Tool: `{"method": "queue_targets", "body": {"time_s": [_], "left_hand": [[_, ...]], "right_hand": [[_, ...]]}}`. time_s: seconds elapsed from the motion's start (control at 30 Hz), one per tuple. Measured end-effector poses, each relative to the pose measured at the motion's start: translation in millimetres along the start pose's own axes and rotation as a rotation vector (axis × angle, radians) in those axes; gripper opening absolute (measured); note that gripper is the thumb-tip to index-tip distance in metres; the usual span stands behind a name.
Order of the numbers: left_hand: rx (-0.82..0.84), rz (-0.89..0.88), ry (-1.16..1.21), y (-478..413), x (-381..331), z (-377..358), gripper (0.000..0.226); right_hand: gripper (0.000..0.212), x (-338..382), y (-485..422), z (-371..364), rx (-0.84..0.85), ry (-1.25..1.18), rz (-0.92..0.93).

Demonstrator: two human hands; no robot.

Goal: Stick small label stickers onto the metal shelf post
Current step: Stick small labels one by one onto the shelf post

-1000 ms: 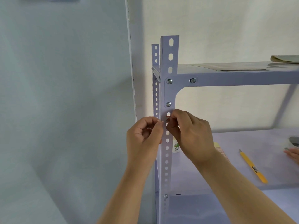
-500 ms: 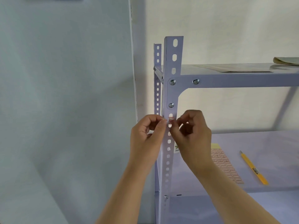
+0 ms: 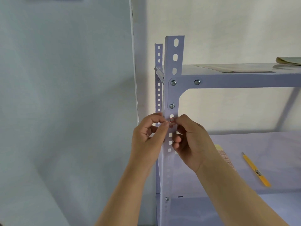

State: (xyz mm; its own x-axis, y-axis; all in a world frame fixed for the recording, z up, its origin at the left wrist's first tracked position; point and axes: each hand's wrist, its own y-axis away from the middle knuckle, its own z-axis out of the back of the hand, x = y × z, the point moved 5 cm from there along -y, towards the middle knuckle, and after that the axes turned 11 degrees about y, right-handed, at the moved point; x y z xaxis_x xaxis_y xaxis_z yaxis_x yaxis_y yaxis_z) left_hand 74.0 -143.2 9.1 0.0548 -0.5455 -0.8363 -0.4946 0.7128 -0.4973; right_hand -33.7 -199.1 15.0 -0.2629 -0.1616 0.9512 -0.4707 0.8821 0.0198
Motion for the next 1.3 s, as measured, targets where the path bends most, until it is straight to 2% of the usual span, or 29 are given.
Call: {"method": "queue_targets", "body": {"time_s": [0.17, 0.3, 0.57, 0.9, 1.3], "left_hand": [[0.029, 0.028, 0.034, -1, -2, 1, 0.008], [0.044, 0.052, 0.056, -1, -1, 1, 0.017], [0.05, 0.072, 0.11, 0, -2, -1, 0.018], [0.056, 0.078, 0.132, -2, 0, -1, 0.012], [0.054, 0.086, 0.102, -2, 2, 1, 0.01]], "right_hand": [[0.036, -2, -1, -5, 0.001, -0.049, -0.05], [0.031, -3, -2, -8, -0.019, -0.134, -0.094], [0.026, -1, -4, -14, -0.021, -0.271, -0.11], [0.024, -2, -2, -16, 0.044, -0.288, -0.091], [0.027, 1, -1, -15, -0.006, -0.295, -0.102]]}}
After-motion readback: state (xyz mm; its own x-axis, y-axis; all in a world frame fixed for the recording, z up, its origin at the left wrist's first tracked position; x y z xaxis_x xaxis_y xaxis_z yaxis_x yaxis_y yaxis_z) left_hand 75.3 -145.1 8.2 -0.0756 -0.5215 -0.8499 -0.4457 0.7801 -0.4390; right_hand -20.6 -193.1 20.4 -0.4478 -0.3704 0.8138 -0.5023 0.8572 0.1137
